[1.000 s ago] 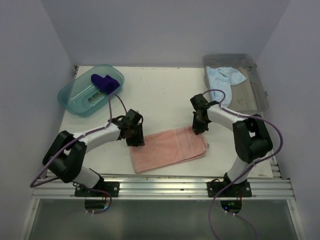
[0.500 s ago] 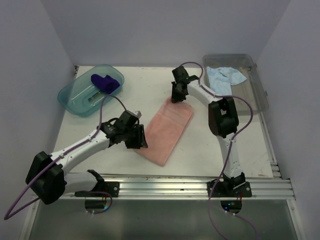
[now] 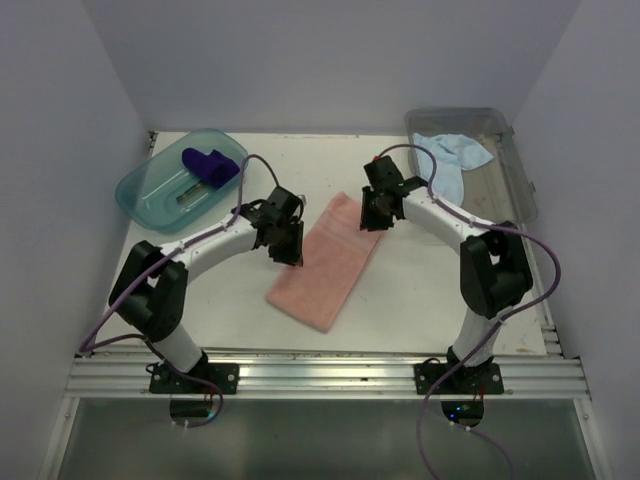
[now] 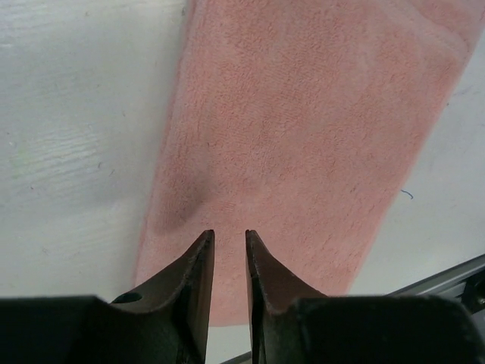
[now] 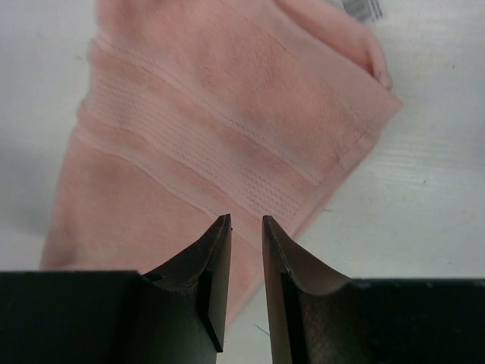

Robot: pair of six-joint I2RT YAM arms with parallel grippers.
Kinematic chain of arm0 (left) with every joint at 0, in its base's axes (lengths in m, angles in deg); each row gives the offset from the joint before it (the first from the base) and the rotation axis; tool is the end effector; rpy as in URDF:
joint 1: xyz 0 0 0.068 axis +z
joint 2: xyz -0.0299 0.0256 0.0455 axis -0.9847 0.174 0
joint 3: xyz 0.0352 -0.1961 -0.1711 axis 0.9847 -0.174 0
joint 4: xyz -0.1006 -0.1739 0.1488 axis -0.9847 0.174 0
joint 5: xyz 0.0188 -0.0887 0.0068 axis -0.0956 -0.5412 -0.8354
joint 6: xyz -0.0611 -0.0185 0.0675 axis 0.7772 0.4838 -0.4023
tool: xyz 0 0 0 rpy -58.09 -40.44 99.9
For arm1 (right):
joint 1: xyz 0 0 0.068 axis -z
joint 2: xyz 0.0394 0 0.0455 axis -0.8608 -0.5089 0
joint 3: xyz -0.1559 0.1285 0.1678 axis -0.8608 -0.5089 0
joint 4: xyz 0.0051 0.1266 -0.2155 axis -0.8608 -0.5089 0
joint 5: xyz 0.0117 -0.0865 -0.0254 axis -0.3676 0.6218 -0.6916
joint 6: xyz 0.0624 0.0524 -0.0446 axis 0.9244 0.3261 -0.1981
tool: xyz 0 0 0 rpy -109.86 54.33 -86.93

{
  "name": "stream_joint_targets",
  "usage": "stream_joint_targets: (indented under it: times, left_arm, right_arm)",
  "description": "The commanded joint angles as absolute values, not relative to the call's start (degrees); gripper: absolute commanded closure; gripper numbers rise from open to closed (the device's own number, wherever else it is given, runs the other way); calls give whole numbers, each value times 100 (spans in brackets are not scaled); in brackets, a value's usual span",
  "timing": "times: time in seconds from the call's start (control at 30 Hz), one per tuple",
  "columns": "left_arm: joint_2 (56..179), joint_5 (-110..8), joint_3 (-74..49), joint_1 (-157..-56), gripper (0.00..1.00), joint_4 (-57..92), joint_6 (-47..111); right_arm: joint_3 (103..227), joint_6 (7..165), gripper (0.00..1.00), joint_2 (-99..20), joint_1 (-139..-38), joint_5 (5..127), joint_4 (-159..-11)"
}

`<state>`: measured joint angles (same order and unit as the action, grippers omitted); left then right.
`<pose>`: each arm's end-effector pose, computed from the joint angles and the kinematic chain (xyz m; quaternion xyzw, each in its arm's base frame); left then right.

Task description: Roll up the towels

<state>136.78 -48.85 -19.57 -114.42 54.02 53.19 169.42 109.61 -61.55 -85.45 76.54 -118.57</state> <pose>0.2766 -0.2001 0.1648 0.0287 0.9722 -0.1671 0.1618 0.3617 0.1727 0.1934 0.0431 0.9575 0.1165 0.2602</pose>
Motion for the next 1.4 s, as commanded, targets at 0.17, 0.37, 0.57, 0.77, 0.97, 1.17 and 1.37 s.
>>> stream_joint_targets:
  times: [0.17, 0.37, 0.57, 0.77, 0.97, 1.17, 1.37]
  left_arm:
    - [13491, -5305, -2832, -11417, 75, 5171, 5142]
    - [13799, -5297, -2631, -11417, 73, 4784, 5415]
    - [13598, -5269, -2227, -11417, 70, 4907, 5265]
    - [12833, -5621, -2121, -11426, 63, 5021, 5318]
    - [11771, -5059, -2427, -11434, 59, 5478, 5520]
    - [11181, -4980, -3271, -11434, 60, 5505, 5862]
    - [11197, -4890, -3807, -11426, 72, 5277, 6162]
  right_arm:
    - [16924, 10921, 73, -7084, -8604, 7654, -11376]
    - [18599, 10561, 73, -8577, -8604, 7918, -11778]
    - [19359, 10341, 72, -8704, -8604, 7778, -11807]
    - [18956, 10200, 59, -7571, -8595, 7680, -11893]
    - [16948, 10586, 56, -5524, -8639, 7540, -11640]
    - [14899, 11219, 56, -3697, -9113, 7478, -11437]
    - [13779, 11922, 58, -2981, -9974, 7592, -11094]
